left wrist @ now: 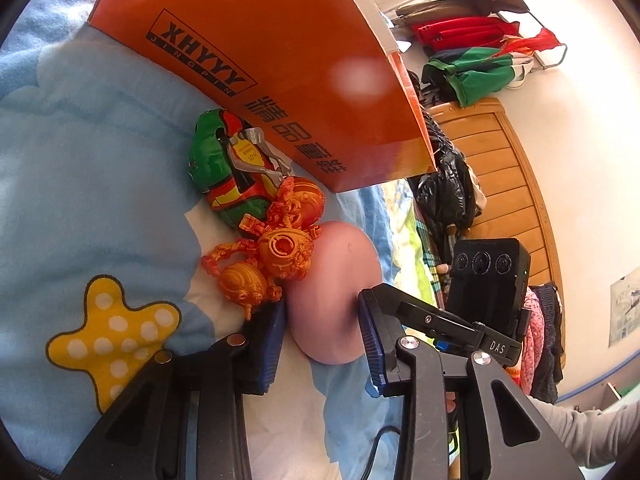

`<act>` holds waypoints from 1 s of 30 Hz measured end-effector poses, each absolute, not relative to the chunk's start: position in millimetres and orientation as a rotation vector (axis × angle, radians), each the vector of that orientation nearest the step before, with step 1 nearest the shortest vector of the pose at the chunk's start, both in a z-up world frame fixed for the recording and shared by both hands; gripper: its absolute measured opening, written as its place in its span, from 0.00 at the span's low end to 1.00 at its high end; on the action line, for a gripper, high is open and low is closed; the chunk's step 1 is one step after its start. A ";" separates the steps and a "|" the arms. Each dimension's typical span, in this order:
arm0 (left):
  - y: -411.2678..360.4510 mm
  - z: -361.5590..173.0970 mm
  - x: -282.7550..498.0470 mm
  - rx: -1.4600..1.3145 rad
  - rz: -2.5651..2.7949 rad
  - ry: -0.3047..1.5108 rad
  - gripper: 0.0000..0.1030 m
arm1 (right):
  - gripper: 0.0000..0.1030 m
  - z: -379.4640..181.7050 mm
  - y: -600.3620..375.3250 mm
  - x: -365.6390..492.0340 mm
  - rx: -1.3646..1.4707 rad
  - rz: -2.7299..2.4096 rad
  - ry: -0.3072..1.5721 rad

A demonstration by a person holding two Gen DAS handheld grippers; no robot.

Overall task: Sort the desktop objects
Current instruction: 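Close both grippers on the pink cushion and lift it, then carry the pink cushion into the box and open both grippers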

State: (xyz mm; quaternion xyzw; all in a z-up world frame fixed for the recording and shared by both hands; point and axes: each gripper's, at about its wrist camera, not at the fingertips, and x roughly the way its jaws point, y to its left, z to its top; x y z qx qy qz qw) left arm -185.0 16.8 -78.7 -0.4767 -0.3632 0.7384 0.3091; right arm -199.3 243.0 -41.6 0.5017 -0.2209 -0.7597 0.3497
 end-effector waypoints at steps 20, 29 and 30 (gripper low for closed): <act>-6.2 -5.0 -187.7 -1.169 2.004 -0.904 0.32 | 0.42 34.9 202.8 -228.9 1.201 -2.025 -0.471; -26.7 48.6 -213.3 -1.106 2.047 -0.875 0.32 | 0.42 65.2 222.5 -228.9 1.117 -2.044 -0.459; -29.8 52.4 -217.7 -1.100 2.049 -0.875 0.32 | 0.42 70.4 220.4 -232.4 1.107 -2.048 -0.453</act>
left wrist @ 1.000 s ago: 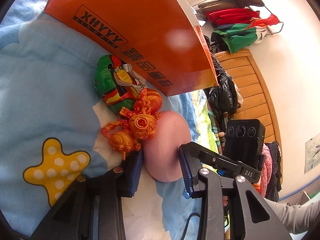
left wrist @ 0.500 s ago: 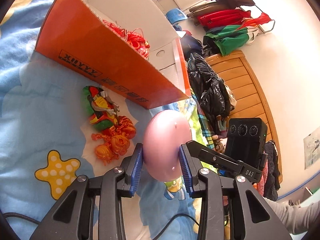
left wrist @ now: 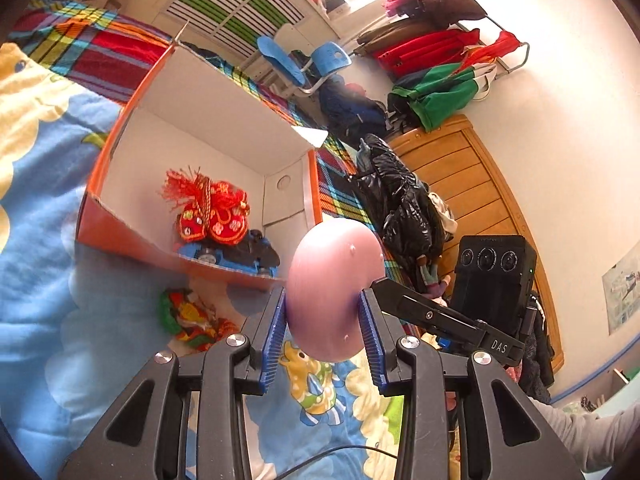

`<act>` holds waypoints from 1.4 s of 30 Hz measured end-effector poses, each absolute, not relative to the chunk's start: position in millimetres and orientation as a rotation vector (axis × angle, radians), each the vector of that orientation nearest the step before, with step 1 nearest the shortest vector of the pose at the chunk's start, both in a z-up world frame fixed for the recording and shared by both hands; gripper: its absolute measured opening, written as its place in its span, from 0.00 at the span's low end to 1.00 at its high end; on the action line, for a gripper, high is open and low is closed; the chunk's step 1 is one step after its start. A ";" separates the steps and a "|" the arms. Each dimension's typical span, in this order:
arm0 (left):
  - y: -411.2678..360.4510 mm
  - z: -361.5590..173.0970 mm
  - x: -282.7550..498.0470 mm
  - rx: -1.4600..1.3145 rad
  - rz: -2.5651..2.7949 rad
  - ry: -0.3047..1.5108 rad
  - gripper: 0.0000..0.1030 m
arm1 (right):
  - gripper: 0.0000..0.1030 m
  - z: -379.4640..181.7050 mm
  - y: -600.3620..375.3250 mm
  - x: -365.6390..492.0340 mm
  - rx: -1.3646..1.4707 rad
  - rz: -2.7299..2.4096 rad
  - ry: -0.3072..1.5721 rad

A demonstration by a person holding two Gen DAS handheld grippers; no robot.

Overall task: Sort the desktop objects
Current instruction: 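Carry the pink cushion into the box and open both grippers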

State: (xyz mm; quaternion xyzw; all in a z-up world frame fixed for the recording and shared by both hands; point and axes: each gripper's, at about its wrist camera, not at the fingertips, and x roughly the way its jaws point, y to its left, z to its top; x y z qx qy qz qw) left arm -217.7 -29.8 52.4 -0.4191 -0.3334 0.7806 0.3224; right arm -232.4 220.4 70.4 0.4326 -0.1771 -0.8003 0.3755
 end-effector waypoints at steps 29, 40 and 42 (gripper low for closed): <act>-68.5 19.7 -283.3 -1.243 2.133 -0.863 0.42 | 0.42 49.0 174.8 -310.5 1.160 -2.064 -0.384; -59.7 30.7 -282.2 -1.261 2.183 -0.763 0.57 | 0.76 50.4 185.9 -304.7 1.149 -2.137 -0.375; -62.9 35.5 -280.7 -1.257 2.211 -0.755 0.60 | 0.79 54.7 186.8 -302.4 1.143 -2.144 -0.355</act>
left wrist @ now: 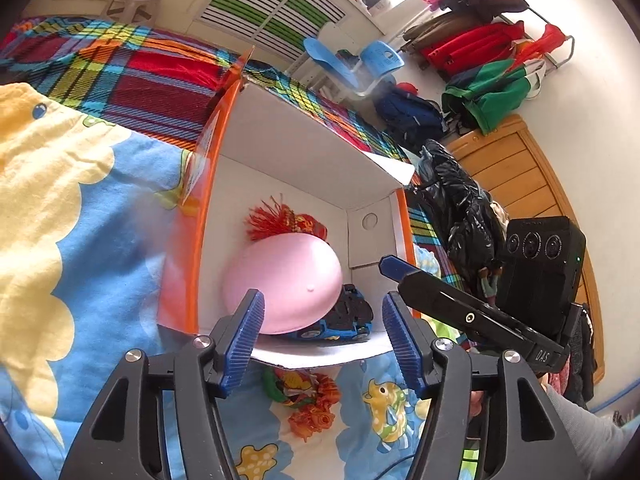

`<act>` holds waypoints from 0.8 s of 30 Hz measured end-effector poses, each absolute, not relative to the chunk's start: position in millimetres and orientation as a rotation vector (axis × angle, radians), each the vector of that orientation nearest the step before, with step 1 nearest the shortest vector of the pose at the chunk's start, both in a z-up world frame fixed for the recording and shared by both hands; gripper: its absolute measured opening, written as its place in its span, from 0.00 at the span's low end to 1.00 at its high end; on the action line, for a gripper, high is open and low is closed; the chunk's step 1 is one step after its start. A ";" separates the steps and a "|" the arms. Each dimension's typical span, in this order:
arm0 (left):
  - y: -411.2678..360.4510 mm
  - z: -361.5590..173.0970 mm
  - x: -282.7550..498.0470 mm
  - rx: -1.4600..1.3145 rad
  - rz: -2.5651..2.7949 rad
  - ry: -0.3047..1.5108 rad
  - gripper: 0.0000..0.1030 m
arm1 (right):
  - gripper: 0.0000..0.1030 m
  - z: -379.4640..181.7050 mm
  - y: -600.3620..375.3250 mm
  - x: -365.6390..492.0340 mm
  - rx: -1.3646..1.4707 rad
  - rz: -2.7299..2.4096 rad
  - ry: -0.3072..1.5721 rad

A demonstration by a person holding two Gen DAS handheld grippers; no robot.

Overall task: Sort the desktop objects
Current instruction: 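Carry the pink cushion into the box and open both grippers, then move both grippers toward the green and orange toys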

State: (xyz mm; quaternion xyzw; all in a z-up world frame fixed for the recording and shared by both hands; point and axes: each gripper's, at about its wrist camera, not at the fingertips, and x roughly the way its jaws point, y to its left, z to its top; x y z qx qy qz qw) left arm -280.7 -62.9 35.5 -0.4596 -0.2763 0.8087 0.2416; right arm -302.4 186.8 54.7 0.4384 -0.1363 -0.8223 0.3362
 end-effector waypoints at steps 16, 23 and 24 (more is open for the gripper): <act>-69.2 68.7 -177.1 -1.206 2.305 -0.310 0.61 | 0.79 80.6 192.3 -187.8 1.005 -2.112 0.116; -50.4 24.3 -150.8 -1.293 2.201 -0.240 0.61 | 0.79 30.9 189.9 -167.2 1.111 -2.024 0.192; -48.1 22.6 -152.2 -1.298 2.202 -0.227 0.61 | 0.79 27.7 187.8 -168.1 1.116 -2.012 0.214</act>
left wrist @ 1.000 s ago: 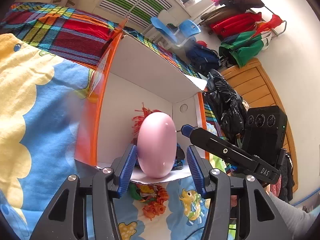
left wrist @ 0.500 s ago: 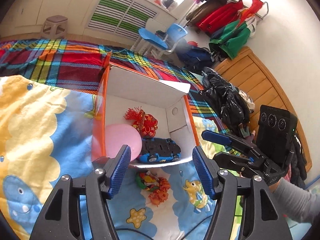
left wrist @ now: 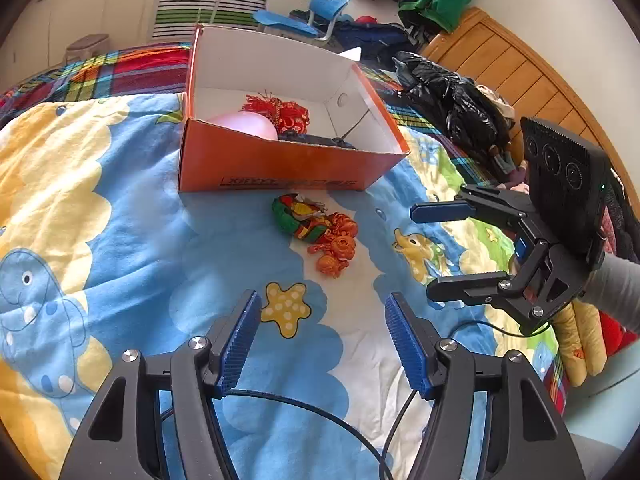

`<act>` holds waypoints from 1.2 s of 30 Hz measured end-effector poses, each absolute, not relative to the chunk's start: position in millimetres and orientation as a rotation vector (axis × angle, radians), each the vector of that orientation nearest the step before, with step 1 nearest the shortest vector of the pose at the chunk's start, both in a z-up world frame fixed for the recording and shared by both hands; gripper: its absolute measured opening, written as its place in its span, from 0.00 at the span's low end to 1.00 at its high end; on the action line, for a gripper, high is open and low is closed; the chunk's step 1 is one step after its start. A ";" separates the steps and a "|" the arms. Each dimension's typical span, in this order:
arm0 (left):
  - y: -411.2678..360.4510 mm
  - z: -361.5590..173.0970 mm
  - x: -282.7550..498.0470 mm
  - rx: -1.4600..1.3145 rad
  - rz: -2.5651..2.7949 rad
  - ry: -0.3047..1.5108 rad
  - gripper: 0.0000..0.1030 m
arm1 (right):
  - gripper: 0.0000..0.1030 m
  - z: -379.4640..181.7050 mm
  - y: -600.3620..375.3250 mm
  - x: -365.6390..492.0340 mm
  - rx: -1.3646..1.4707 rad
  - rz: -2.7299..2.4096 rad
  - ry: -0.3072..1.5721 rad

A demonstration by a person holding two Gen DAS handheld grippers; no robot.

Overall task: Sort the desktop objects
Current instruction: 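Move both grippers toward the green and orange toys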

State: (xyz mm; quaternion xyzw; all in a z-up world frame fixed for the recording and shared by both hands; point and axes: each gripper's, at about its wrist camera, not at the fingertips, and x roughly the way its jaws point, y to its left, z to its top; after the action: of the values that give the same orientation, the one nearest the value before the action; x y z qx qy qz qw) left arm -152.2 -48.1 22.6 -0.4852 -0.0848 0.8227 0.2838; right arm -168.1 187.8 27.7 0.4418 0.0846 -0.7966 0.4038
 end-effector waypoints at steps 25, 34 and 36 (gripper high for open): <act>38.7 -27.1 -173.4 -1.173 2.084 0.321 0.61 | 0.63 -29.9 158.2 -198.3 0.974 -1.595 0.855; 46.6 -37.4 -171.9 -1.116 2.054 0.443 0.40 | 0.56 -38.5 152.8 -202.3 0.907 -1.540 0.905; 43.6 -39.2 -172.5 -1.105 2.049 0.445 0.36 | 0.53 -38.8 152.8 -204.9 0.912 -1.529 0.901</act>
State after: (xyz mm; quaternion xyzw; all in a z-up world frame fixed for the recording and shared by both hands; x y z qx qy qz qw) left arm -172.5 43.6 -39.2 -0.4320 0.1739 0.8010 0.3761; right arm -204.9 152.8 -38.8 0.3840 0.3794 -0.6439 0.5422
